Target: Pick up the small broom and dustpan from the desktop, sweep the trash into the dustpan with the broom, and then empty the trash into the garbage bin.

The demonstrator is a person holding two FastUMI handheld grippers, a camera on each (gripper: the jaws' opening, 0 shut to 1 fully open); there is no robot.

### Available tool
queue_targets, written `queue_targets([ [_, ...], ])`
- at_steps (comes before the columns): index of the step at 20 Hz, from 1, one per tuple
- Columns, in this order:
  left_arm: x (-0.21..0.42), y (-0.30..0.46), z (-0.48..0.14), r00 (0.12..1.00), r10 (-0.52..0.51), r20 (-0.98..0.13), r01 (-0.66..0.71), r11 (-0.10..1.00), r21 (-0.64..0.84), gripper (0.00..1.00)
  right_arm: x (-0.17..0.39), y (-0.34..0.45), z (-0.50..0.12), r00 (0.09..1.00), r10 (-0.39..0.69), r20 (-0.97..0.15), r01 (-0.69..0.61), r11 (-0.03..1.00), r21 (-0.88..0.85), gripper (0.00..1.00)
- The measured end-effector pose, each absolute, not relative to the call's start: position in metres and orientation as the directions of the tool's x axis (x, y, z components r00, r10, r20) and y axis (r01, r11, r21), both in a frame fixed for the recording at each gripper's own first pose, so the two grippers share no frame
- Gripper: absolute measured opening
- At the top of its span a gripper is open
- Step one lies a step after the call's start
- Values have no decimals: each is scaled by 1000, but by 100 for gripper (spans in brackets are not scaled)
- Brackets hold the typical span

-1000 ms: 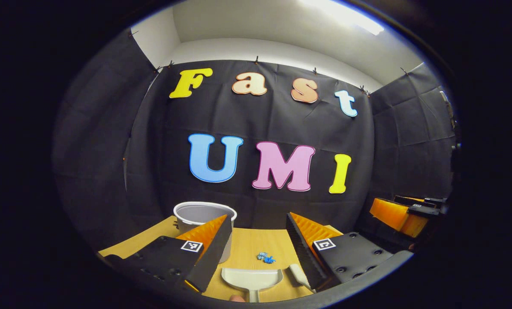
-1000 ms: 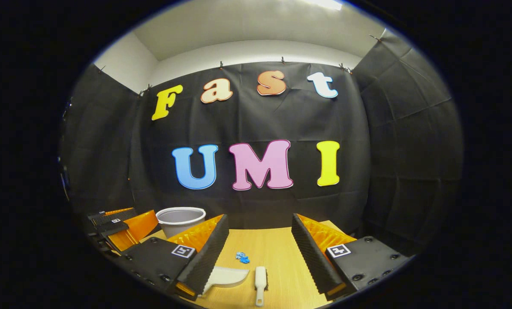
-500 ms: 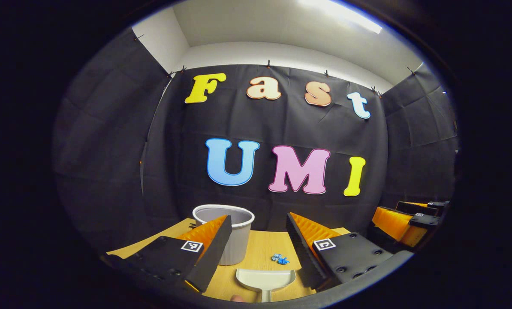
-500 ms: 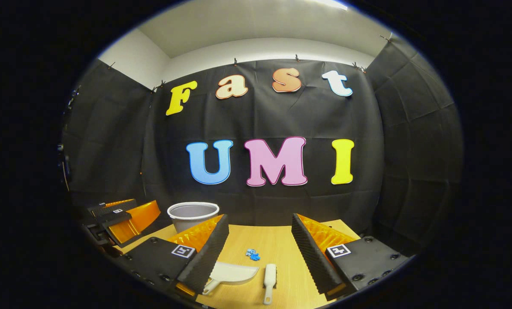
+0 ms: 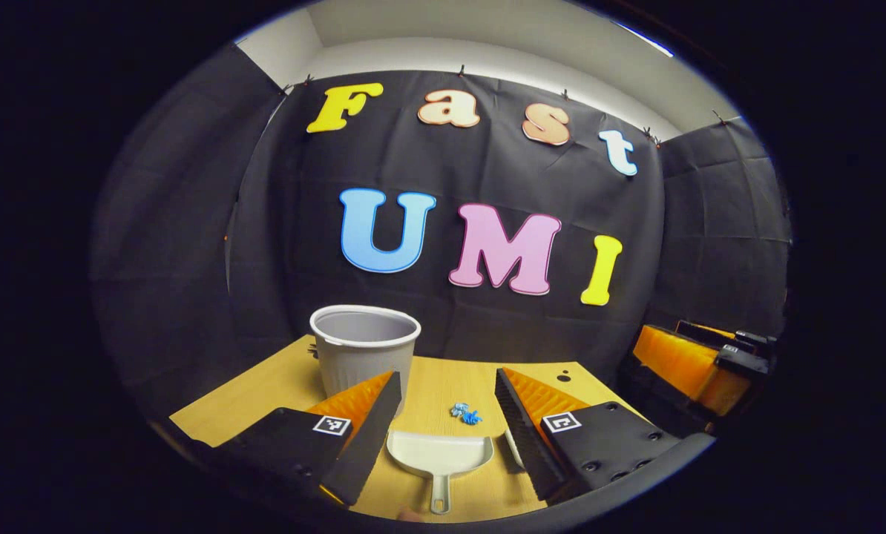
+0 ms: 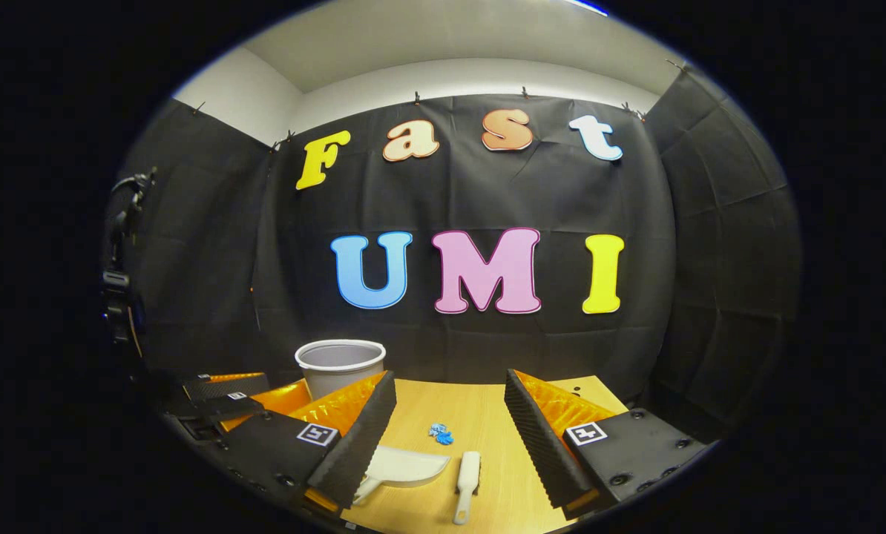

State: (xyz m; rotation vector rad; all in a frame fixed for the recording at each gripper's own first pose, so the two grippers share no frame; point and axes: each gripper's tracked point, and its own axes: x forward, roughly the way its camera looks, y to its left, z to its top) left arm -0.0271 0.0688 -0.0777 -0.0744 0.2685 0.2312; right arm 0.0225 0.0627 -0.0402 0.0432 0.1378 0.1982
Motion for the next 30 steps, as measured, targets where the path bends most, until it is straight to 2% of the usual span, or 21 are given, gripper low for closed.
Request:
queue_targets([
  [5, -5, 65, -150, 859, 196, -472, -244, 969, -42, 76, 40, 47, -42, 964, 228, -134, -225, 974, 31, 95],
  [8, -7, 60, -212, 722, 198, -663, -278, 961, -15, 77, 51, 41, -44, 956, 273, -111, -277, 961, -22, 95],
  [14, -12, 59, -282, 501, 167, -849, -331, 944, -10, 79, 63, 31, -83, 910, 375, -174, -376, 926, 30, 95],
  [16, -18, 52, -304, 418, 115, -901, -332, 943, -34, 79, 68, 28, -90, 894, 404, -192, -395, 915, 83, 95],
  [19, -12, 51, -336, 292, 118, -949, -378, 926, -2, 79, 74, 15, -95, 882, 425, -205, -394, 902, 177, 96],
  [22, -4, 56, -352, 161, 104, -981, -424, 905, 26, 79, 76, 5, -110, 857, 450, -253, -406, 890, 209, 95],
  [24, 1, 57, -360, 106, 89, -990, -428, 903, 36, 79, 71, 2, -114, 843, 465, -271, -419, 883, 212, 96],
  [26, 4, 57, -363, 66, 93, -993, -388, 920, 60, 74, 73, -5, -109, 855, 445, -265, -398, 892, 214, 95],
  [28, 6, 58, -368, 38, 100, -994, -365, 928, 80, 60, 69, -4, -115, 857, 433, -280, -386, 898, 209, 95],
  [30, 10, 61, -371, 25, 80, -996, -350, 934, 66, 56, 68, -5, -120, 856, 413, -309, -364, 908, 206, 95],
])
